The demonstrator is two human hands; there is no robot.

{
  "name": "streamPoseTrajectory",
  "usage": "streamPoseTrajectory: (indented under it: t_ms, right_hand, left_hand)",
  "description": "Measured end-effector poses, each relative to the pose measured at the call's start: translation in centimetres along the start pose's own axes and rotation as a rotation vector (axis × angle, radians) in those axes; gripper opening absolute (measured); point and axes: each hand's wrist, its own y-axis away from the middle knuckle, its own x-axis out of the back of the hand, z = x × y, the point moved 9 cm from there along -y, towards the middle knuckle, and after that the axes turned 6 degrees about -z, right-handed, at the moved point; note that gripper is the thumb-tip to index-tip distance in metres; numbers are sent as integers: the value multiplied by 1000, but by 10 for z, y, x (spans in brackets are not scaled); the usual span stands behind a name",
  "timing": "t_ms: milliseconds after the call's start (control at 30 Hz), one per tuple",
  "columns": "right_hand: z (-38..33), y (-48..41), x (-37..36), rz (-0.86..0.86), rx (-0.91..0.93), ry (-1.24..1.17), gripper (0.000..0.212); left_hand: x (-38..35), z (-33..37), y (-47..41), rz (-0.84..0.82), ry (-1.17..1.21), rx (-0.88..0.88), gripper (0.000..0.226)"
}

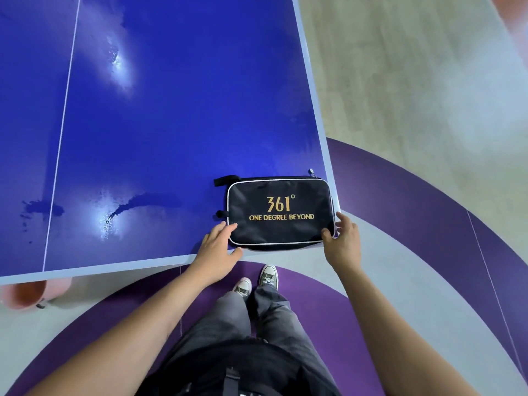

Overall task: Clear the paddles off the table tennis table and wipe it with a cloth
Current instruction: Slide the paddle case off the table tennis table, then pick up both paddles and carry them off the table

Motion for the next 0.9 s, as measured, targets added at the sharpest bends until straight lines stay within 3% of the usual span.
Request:
streamPoseTrajectory:
  t_ms: [167, 267, 500, 700, 900]
  right_hand:
    - [-49, 36, 0, 22, 266, 287, 46]
    - [-74, 62, 2, 47, 367, 330, 46]
    - [-113, 86, 55, 179, 500, 362, 48]
    - [-123, 56, 130, 200, 524, 318, 49]
    - [-111, 10, 201, 139, 603, 391, 53]
  left_hand:
    - [25, 42, 24, 160, -148, -199, 30]
    - [38, 78, 43, 231, -287, -356, 30]
    - [59, 163, 68, 372, -401, -532, 28]
    - [50, 239, 62, 406, -430, -567, 27]
    - [35, 318, 43, 496, -398, -488, 26]
